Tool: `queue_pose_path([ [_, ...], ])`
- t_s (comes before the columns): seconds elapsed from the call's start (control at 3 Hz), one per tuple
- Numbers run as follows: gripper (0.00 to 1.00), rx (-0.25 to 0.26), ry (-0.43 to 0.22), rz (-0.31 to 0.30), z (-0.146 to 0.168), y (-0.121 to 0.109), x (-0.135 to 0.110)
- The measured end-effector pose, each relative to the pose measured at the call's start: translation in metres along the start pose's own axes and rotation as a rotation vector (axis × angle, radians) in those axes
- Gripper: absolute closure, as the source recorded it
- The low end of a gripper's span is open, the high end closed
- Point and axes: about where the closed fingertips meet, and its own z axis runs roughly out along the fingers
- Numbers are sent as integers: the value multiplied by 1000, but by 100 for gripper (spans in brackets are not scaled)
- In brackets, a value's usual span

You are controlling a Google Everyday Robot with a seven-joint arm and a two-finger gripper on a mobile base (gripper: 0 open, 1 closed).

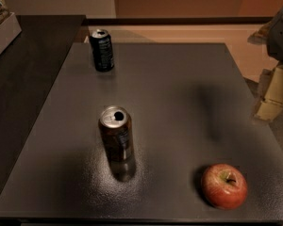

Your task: Knock orange can over

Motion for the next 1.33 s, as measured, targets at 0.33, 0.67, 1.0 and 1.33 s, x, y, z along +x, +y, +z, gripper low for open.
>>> queue_pose_path([
  [0.33,0,0,0,0,0,0,0],
  [0.67,0,-7,-30,-39,2,5,-18],
  [1.0,0,-24,-102,-73,10,16,-48],
  [1.33,0,-46,-190,-123,22,30,-87],
])
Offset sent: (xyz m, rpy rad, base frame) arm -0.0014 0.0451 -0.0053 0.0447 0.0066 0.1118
